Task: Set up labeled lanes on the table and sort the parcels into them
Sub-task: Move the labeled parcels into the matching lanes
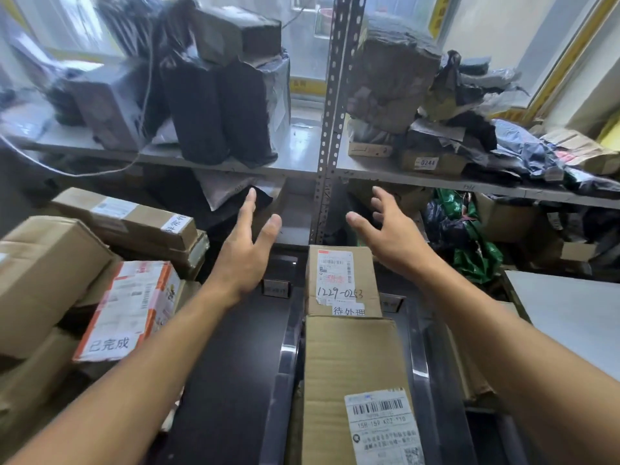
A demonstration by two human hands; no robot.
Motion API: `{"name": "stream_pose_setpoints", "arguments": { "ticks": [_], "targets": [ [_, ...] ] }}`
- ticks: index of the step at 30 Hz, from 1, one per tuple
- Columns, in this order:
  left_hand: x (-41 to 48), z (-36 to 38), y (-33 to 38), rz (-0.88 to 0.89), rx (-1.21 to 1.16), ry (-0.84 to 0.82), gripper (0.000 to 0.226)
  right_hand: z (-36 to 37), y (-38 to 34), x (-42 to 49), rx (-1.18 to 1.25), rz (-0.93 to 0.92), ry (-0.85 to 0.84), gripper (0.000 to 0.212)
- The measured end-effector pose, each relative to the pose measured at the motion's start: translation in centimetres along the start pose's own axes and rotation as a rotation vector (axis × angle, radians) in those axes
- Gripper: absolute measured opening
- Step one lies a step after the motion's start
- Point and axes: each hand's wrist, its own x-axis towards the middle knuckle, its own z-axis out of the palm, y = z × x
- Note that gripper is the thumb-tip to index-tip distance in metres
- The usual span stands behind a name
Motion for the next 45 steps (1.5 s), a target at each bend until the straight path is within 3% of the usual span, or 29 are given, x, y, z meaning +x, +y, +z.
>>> {"name": "stream_pose_setpoints", "arguments": {
  "ticks": [4,7,13,16,20,24,27,30,33,37,45],
  "targets": [
    [-1.5,-7.7,1.3,0.062,-0.034,0.124,0.073,2.4,-7.7,-0.5,0.063,-0.194,-0.099,0.081],
    [-3.4,-14.1,1.0,0.030,-0.037,0.307,0.061,5.7,-12.6,-1.0,0.042,-0.284,-0.176,0.082],
    [-7.1,-24.2,-2.8,-0.082,-0.070,0.506,0.066,13.5,-18.3,-1.6,-0.010,-0.329,-0.304,0.082],
    [-7.6,-25.6,-6.1,-0.231,-0.055,0.424,0.078,17.7,-19.1,-1.5,-0.037,-0.247,-0.390,0.077],
    [-7.8,-23.1,-9.2,-0.410,0.107,0.214,0.037,23.9,-17.3,-1.7,-0.124,-0.106,-0.561,0.064],
    [-7.4,-20.6,-12.4,-0.528,0.172,0.126,0.037,28.3,-15.6,-3.7,-0.140,0.113,-0.679,0.064],
    [-7.5,-19.8,-14.7,-0.611,0.174,0.114,0.035,30.7,-14.5,-5.3,0.051,0.325,-0.602,0.072],
    [-7.5,-19.2,-18.1,-0.680,0.119,0.098,0.052,32.5,-13.4,-7.1,0.353,0.467,-0.590,0.065],
    [-7.1,-18.6,-22.7,-0.686,0.083,0.073,0.061,34.3,-12.6,-8.2,0.448,0.421,-0.620,0.048],
    [-8.4,-19.2,-17.9,-0.658,0.124,0.044,0.039,35.2,-12.0,-8.1,0.412,0.387,-0.611,0.047],
    [-9.2,-19.8,-12.6,-0.470,0.044,0.142,0.035,29.2,-14.6,-8.0,0.535,0.287,-0.523,0.033]
  ]
}}
